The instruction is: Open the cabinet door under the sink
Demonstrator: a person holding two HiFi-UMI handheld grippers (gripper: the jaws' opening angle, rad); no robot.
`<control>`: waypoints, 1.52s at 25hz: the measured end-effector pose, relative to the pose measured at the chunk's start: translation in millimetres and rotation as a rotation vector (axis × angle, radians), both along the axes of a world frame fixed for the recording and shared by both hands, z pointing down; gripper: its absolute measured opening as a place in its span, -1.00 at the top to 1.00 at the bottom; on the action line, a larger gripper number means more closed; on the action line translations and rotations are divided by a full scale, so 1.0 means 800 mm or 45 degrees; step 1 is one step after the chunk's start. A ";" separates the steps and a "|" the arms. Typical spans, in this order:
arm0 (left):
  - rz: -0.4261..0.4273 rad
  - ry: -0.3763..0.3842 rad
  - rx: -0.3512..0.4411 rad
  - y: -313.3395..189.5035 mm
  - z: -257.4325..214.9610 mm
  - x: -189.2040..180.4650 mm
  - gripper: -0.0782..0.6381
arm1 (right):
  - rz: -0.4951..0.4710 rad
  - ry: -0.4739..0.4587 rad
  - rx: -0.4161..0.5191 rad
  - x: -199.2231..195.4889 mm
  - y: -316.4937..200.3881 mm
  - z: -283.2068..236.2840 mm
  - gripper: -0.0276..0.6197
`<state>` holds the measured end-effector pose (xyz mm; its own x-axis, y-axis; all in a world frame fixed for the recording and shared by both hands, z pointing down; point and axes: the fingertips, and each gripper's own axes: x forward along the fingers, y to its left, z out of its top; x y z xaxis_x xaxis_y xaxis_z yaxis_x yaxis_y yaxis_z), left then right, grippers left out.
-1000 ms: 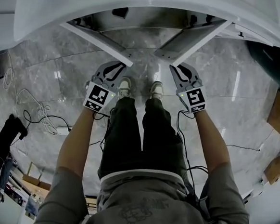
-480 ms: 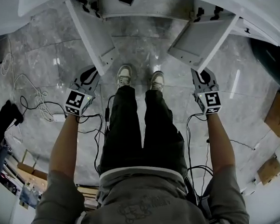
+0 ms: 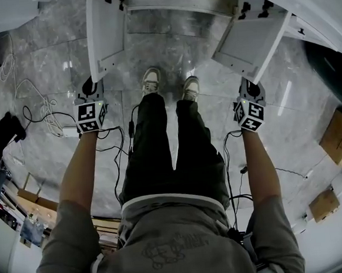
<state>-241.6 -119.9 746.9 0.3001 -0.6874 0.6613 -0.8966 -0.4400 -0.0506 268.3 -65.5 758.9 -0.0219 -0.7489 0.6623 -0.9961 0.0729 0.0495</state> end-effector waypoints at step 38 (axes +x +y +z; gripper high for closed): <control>0.086 0.188 0.057 -0.042 -0.169 0.185 0.68 | 0.047 -0.077 0.119 -0.118 -0.063 -0.194 0.78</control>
